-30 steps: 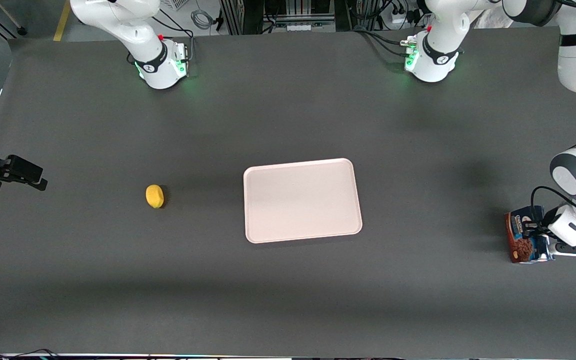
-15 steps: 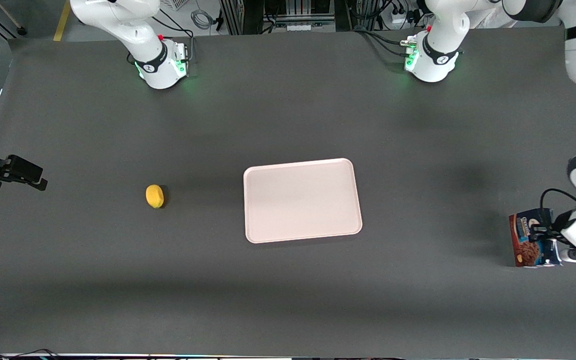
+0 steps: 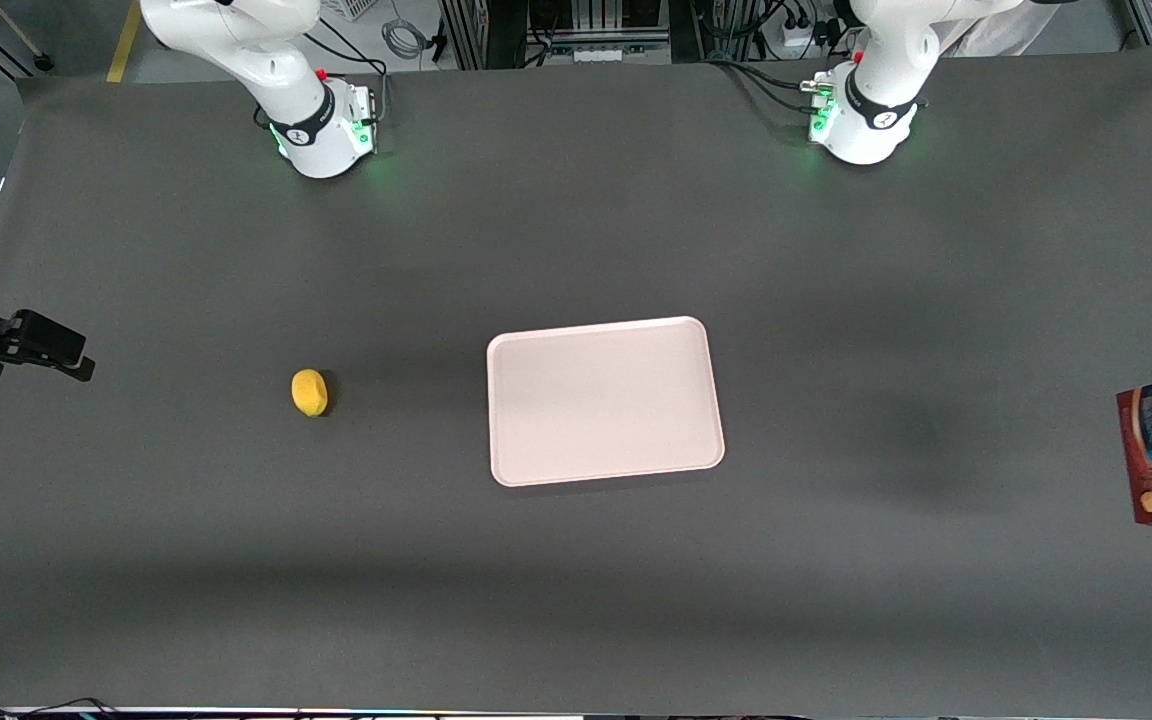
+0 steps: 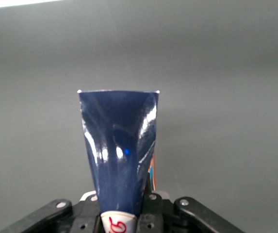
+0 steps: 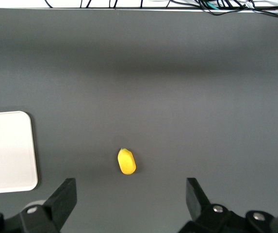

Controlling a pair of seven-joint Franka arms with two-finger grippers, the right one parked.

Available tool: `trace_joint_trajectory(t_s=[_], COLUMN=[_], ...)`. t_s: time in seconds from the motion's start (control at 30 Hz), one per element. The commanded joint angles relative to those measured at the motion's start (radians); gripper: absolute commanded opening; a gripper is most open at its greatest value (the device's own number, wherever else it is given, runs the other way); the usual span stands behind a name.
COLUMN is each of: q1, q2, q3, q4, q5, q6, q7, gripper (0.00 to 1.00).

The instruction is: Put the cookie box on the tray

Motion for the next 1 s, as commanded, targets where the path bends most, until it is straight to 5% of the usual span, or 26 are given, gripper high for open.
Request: trace_joint_trajectory(t_s=[0.0,0.33,0.7,0.97], q1=[-0.013,-0.03,-0.03,-0.034], q2=[0.023,-0.028,-0.092,-0.088], q3=[0.013,-0.093,-0.497,-0.772], q4=[0.071,0.076,0.072,0.01], q5=[0.022,0.022,0.13,0.296], q6=[-0.052,-0.153,-0.216,-0.186], q7=[-0.057,-0.334,-0.955,-1.259], gripper=[0.15,0.15,0.15,0.11])
